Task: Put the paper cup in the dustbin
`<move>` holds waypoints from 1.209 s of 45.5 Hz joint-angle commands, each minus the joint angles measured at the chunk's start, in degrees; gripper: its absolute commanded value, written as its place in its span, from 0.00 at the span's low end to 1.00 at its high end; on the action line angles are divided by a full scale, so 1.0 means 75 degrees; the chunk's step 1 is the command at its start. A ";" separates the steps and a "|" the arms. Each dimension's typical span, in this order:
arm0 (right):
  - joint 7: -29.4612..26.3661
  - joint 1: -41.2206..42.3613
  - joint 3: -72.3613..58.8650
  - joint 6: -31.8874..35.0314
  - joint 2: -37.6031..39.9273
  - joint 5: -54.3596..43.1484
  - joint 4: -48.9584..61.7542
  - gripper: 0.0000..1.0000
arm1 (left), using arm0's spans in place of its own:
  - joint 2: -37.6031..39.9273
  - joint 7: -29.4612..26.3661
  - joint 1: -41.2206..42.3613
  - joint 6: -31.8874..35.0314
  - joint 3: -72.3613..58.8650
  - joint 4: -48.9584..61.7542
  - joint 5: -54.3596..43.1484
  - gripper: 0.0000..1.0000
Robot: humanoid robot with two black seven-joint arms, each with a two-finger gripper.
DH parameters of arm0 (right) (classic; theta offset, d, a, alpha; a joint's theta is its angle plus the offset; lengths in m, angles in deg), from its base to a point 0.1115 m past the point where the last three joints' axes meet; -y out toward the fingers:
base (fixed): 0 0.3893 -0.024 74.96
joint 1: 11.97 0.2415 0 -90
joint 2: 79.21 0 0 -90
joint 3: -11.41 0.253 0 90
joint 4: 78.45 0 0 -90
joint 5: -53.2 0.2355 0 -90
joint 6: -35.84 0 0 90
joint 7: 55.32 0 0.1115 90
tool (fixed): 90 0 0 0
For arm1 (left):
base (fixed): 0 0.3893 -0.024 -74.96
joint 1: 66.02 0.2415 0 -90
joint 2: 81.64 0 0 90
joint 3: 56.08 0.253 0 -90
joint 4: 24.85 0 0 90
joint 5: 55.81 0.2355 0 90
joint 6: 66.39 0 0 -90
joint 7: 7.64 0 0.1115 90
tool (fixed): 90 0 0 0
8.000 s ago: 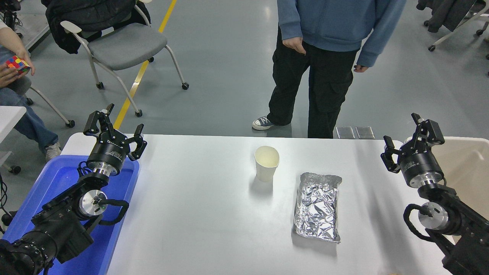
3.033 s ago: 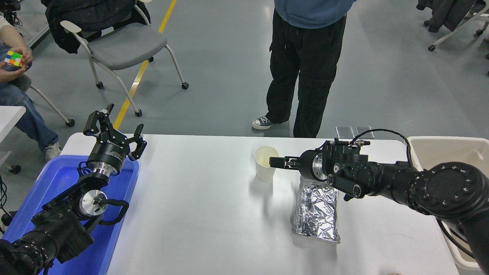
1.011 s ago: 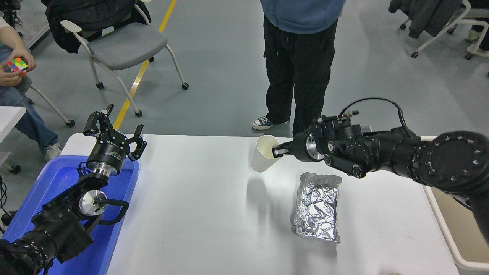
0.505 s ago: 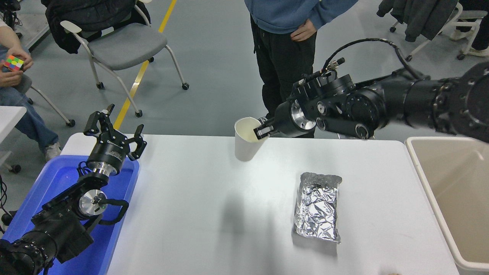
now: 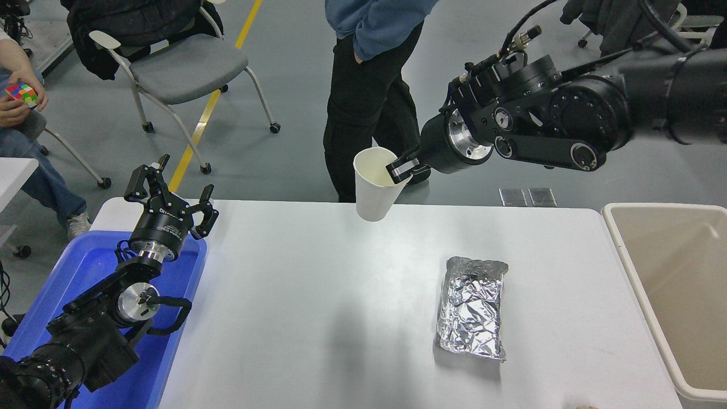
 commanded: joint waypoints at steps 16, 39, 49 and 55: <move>0.0014 -0.0233 -0.0889 -0.0062 0.1379 -0.0121 -0.0059 0.00 | 0.0000 -0.0003 0.0000 0.0000 0.0000 0.0003 0.0000 1.00; 0.0014 -0.1909 -0.0819 -0.0296 0.4755 -0.1164 0.0199 0.00 | 0.0000 -0.0003 0.0000 0.0000 0.0000 0.0003 0.0000 1.00; 0.0014 -0.2624 -0.0702 -0.0554 0.5599 -0.1164 0.0562 0.00 | 0.0000 -0.0003 0.0000 0.0000 0.0000 0.0003 0.0000 1.00; 0.0014 -0.3198 -0.0421 -0.0636 0.5997 -0.1152 0.0890 0.00 | 0.0000 -0.0003 0.0000 0.0000 0.0000 0.0003 0.0000 1.00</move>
